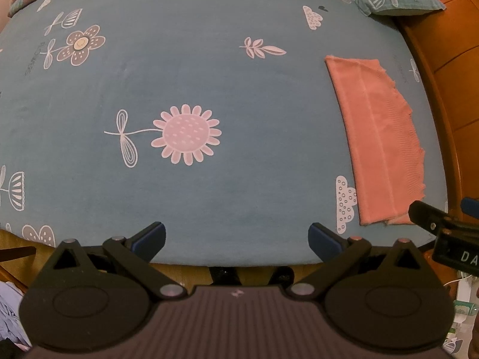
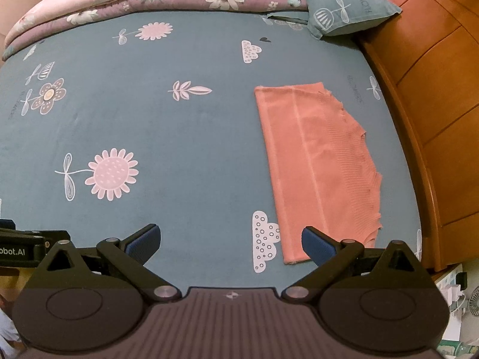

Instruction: Fold clothes

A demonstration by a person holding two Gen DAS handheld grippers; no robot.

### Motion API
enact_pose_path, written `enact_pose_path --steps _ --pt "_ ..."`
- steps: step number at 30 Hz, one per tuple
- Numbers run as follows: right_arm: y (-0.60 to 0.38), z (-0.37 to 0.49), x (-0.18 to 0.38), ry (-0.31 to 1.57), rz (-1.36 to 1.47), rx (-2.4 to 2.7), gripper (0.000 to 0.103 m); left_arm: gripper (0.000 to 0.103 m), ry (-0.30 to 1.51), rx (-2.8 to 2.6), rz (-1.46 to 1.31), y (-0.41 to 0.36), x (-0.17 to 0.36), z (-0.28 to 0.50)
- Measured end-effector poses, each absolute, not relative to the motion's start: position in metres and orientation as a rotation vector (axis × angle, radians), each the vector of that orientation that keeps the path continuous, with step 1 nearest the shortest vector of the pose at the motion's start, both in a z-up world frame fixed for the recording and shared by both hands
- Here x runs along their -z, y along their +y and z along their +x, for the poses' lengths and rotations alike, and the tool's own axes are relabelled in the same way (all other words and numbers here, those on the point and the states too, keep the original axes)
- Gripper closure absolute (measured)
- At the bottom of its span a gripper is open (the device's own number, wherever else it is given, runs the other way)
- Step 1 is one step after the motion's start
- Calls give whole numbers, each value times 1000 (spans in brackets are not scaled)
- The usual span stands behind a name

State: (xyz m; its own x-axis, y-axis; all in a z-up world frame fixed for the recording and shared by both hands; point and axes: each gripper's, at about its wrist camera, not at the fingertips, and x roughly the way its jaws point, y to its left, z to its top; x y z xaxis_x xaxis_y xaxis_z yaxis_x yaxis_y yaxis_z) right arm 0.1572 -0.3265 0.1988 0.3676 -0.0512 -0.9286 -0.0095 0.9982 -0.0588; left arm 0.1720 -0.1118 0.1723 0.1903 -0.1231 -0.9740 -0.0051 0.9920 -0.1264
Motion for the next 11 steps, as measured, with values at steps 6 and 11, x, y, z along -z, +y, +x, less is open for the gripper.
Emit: enact_pose_path --steps 6,11 --pt "-328 157 -200 1190 -56 27 1 2 1365 88 -97 -112 -174 173" --pt "-329 157 -201 1188 -54 28 1 2 1345 97 -85 -113 -177 172"
